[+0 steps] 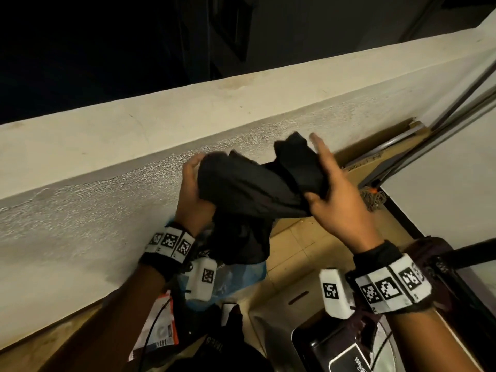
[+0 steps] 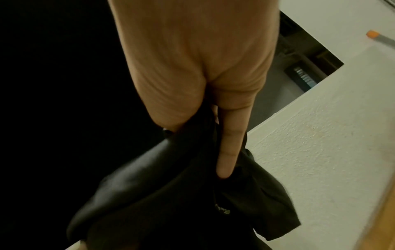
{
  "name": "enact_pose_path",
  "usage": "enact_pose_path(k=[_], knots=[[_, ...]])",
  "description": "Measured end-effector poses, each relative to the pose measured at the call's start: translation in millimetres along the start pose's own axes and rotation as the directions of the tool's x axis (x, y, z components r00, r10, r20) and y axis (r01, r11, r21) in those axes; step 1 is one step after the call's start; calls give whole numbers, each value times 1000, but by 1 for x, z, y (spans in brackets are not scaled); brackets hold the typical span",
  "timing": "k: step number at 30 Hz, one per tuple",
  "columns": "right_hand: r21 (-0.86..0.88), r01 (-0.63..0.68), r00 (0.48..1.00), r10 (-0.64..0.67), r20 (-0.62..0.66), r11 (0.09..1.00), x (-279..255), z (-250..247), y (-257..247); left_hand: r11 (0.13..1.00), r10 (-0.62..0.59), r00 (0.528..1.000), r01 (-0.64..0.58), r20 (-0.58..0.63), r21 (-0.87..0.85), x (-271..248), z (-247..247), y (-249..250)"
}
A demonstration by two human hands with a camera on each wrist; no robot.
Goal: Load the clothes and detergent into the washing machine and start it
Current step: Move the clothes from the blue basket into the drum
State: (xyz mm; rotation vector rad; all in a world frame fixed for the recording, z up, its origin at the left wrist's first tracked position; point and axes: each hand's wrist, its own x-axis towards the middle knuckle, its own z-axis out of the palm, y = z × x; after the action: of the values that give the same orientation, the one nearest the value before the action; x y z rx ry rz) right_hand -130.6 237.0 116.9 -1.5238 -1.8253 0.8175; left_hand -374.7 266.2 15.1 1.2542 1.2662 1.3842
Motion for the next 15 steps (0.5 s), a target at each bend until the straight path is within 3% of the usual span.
enact_pose_path(k=[3,7,12,15], knots=[[53,-66,987,57,148,996,-4,21,11,982,43,999,-37,31,-184,16,7,54],[305,-133,965,53,256,943,1,48,-4,953,84,990,-46,116,-299,19,18,101],[258,-67,979,13,206,964,7,62,-24,957,44,950,49,309,-287,12,16,108],[330,-9,994,-27,106,944,6,61,-26,963,59,948,29,313,-267,8,10,112]])
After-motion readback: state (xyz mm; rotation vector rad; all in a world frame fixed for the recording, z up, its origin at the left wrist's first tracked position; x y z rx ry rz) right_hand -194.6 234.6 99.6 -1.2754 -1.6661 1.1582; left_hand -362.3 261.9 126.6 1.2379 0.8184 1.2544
